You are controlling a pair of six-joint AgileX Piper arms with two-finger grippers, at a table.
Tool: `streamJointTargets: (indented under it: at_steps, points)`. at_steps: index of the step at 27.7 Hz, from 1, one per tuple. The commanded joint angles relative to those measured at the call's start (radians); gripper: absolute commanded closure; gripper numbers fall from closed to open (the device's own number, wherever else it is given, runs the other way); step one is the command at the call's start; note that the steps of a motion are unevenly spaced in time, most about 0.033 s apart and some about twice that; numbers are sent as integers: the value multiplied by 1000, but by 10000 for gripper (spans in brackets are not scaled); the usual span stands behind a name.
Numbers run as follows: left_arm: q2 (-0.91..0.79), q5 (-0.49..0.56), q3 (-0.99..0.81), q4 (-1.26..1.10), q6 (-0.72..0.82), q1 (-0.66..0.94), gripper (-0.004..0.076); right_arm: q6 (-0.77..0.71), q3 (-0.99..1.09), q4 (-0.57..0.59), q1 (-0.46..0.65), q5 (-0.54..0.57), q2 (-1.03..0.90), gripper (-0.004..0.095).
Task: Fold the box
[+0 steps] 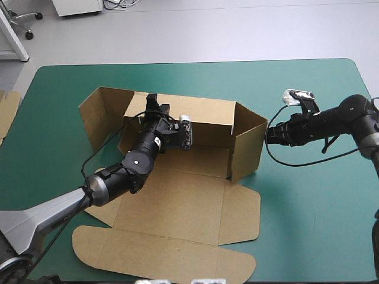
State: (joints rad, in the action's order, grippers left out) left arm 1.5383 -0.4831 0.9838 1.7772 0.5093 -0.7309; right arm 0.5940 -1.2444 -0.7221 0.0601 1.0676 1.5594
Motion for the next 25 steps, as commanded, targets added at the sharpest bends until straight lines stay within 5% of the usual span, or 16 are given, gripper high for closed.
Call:
streamJointTargets:
  at_steps: [1, 8, 16, 25]
  points:
    - [-20, -28, 14, -14, 28, 7, 738, 94, 17, -143, 2, -57, -82, 626]
    - [-20, 7, 16, -14, 30, 7, 738, 154, 32, -279, 2, -61, -86, 626]
    - [-6, 25, 98, -14, 73, 7, 738, 168, 32, -262, -13, -50, -113, 626]
    - [53, 16, 142, -16, 45, -15, 738, 136, 64, -214, -193, -140, -126, 626]
